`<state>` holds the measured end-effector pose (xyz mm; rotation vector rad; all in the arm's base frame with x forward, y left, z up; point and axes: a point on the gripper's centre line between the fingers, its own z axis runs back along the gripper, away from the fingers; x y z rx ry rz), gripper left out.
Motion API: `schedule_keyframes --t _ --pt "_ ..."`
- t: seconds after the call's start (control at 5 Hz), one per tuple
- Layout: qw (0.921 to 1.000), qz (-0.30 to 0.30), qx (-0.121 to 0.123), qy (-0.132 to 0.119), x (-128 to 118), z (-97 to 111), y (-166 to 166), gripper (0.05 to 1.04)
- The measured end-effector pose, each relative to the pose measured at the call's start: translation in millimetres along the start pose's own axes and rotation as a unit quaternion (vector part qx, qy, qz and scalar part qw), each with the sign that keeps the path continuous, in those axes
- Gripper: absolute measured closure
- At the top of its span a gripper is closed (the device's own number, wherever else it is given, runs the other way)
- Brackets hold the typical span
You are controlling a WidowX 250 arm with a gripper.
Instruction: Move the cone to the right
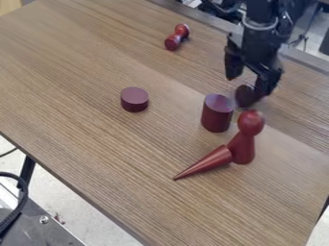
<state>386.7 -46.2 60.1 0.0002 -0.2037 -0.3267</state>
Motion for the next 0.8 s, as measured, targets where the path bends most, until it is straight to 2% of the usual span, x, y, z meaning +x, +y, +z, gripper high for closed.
schedule_keyframes --t 0.4,0.6,0.8 --pt "0.9987 0.032 0.039 0.006 10 38 42 0.084" --pt "0.9972 0.061 0.043 0.007 11 50 57 0.084" --pt "0.9937 0.110 0.018 0.014 5 53 68 0.084"
